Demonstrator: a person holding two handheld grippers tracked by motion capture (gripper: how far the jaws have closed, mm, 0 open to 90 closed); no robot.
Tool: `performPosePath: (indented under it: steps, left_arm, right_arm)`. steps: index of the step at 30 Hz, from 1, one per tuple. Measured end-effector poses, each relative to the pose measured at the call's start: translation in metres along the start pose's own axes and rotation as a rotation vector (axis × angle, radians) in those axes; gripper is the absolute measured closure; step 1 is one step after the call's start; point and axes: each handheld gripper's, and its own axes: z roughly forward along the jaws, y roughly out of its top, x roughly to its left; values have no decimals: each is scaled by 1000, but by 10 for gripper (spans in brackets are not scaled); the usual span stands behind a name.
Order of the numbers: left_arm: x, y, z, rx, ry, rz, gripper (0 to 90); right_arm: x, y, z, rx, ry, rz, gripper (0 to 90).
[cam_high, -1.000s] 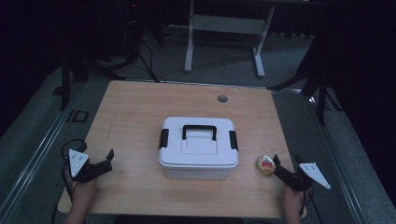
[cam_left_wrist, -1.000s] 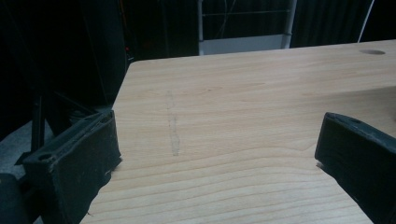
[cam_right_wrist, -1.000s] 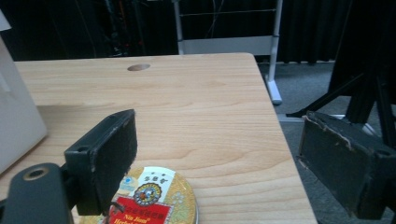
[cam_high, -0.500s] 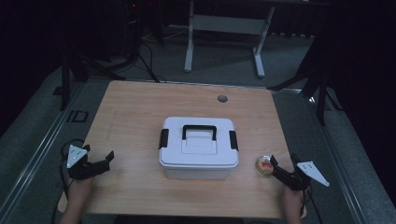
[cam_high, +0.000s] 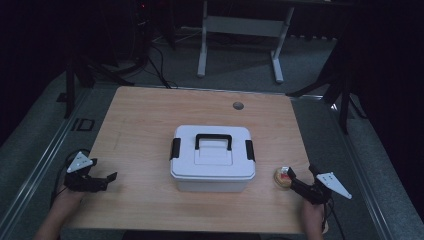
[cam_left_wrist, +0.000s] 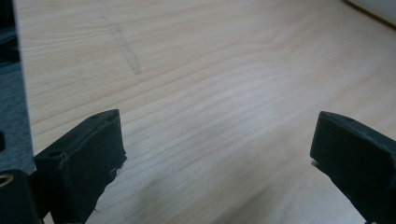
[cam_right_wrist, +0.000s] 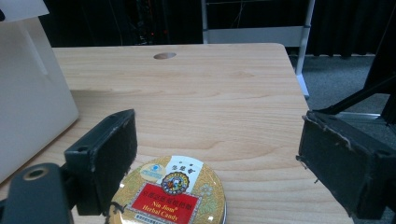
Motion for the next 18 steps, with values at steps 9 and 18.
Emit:
performPosePath:
  steps: [9,18]
  left_arm:
    - [-5,10,-3,140,-122,145,22]
    - [-14,26,-5,284,-224,304,22]
  right_arm:
    - [0,0,0,2,4,3,113]
    - [-1,0,0,5,10,12,113]
